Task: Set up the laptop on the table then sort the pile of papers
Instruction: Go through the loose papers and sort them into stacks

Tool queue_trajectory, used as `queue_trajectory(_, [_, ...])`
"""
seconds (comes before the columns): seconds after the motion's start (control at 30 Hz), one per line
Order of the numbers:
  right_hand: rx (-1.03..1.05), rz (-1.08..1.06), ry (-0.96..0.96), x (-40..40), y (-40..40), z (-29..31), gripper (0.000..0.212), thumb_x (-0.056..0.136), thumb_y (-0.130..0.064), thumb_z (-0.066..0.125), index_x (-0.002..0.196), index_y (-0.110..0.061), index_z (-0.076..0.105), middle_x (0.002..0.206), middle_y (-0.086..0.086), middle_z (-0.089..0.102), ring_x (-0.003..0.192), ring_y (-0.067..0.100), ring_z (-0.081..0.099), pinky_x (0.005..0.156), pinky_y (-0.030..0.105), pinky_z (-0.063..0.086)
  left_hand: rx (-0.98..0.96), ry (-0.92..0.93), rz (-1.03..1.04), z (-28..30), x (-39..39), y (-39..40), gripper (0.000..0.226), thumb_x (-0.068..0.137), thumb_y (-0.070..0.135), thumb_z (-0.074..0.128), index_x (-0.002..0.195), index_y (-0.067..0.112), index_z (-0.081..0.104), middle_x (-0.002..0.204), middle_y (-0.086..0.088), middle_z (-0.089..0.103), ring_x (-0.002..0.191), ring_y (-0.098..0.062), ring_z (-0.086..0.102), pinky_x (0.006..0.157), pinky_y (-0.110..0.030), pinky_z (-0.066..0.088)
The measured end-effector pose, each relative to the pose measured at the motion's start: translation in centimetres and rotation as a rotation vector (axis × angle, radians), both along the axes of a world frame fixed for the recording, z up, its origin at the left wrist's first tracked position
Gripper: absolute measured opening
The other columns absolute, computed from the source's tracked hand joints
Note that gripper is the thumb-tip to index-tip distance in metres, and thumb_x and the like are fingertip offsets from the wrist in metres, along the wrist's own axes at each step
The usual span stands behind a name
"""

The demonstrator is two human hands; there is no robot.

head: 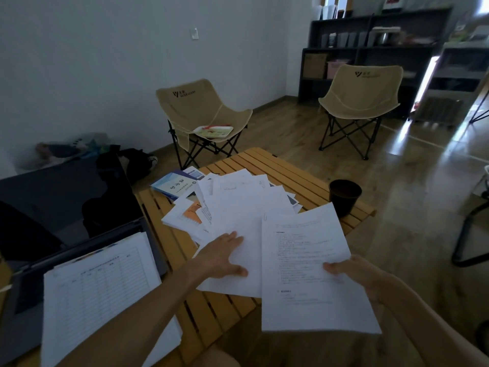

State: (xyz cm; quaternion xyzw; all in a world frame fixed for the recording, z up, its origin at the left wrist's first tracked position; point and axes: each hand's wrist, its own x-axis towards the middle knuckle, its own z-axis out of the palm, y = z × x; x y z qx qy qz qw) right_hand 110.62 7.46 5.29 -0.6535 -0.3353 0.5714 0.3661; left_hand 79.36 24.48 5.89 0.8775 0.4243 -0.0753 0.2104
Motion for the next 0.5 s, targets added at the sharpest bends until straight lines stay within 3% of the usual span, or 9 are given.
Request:
queue_trajectory(0.2, [-0.013,0.013,-0.005,-0.1,-0.9,-0.3,0.045,0.082,-0.023,0.073,0.124,-0.011,0.064,0.117,0.011,0.074,0.105,0.036,0.071,0.101,0.061,0.048,0.115,-0.049,0.08,-0.6,-0.3,-2.0,0.081,0.082,0.068,0.057,0.15,0.033,0.031,0.159,0.01,0.023,0.147,-0.013,0.019,0.12,-0.041,0.013])
queue_trajectory(0.27, [-0.006,0.007,0.017,-0.2,-1.0,-0.2,0.049,0.079,-0.024,0.075,0.124,-0.011,0.065,0.118,0.012,0.073,0.106,0.038,0.07,0.1,0.061,0.048,0.222,-0.087,0.092,-0.8,-0.6,-2.6,0.059,0.091,0.06,0.046,0.141,0.028,0.047,0.148,0.005,0.045,0.136,-0.016,0.039,0.114,-0.038,0.025])
queue_trajectory(0.37, [0.019,0.011,0.022,-0.5,-1.2,0.2,0.042,0.086,-0.021,0.072,0.125,-0.011,0.063,0.118,0.012,0.073,0.106,0.037,0.071,0.098,0.06,0.051,0.411,-0.155,0.086,-0.8,-0.6,-3.1,0.057,0.095,0.055,0.026,0.127,0.021,0.058,0.125,0.0,0.064,0.113,-0.016,0.058,0.098,-0.032,0.041])
queue_trajectory(0.43, [0.03,0.008,0.022,-0.5,-1.4,0.4,0.033,0.092,-0.016,0.068,0.124,-0.011,0.063,0.116,0.012,0.074,0.104,0.036,0.072,0.092,0.055,0.055,0.346,-0.226,0.185,-0.7,0.0,-3.5,0.052,0.096,0.054,0.041,0.134,0.021,0.053,0.129,-0.001,0.061,0.116,-0.018,0.056,0.098,-0.032,0.043])
queue_trajectory(0.5, [0.024,-0.006,0.016,-0.4,-1.5,0.5,0.028,0.094,-0.011,0.064,0.122,-0.009,0.065,0.113,0.011,0.075,0.1,0.035,0.073,0.084,0.049,0.058,0.229,-0.222,0.266,-0.8,0.9,-4.6,0.066,0.09,0.059,0.052,0.141,0.019,0.044,0.138,-0.002,0.053,0.125,-0.02,0.049,0.102,-0.034,0.041])
